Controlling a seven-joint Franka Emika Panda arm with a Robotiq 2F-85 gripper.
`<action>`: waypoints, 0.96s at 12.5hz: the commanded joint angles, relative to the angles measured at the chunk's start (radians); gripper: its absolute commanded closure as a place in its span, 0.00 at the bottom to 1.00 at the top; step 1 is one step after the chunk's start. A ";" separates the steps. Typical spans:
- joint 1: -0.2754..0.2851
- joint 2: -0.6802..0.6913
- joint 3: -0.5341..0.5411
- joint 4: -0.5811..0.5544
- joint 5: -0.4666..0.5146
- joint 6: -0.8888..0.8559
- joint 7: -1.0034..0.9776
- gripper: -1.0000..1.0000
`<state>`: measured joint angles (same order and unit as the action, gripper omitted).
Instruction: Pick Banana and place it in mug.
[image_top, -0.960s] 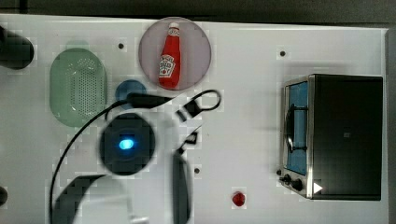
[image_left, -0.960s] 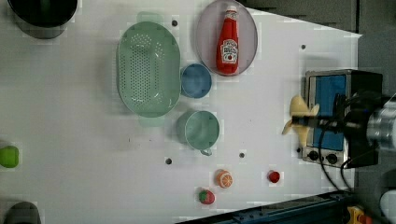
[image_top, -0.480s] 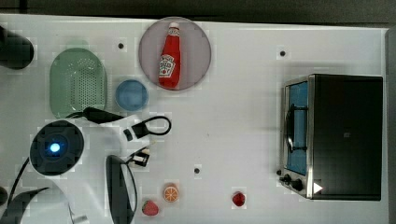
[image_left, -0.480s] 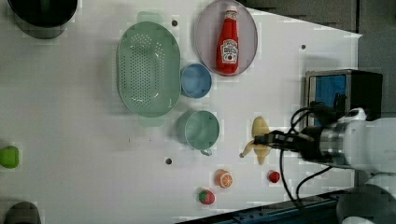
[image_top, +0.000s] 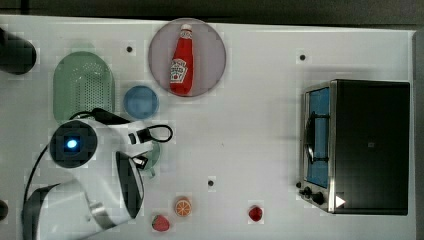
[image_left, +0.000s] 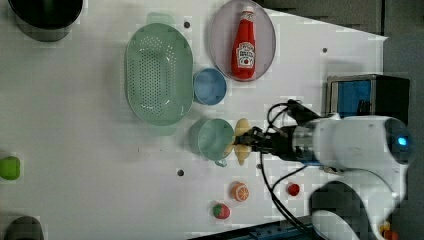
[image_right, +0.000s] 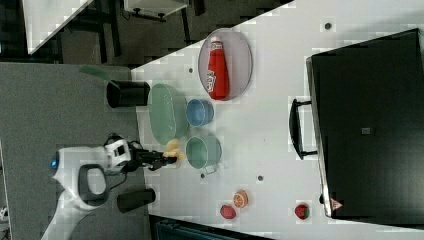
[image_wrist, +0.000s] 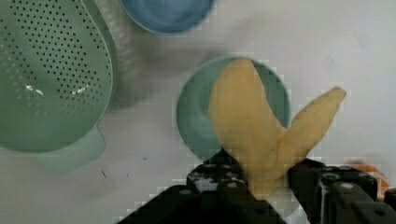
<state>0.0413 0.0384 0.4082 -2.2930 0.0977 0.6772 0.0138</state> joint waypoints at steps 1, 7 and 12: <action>-0.007 0.028 0.019 -0.038 0.003 0.061 0.075 0.45; -0.008 0.040 0.016 -0.052 0.003 0.080 0.075 0.00; -0.037 -0.024 -0.083 0.007 0.003 0.071 0.075 0.00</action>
<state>0.0375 0.0658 0.3579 -2.3320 0.0849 0.7520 0.0455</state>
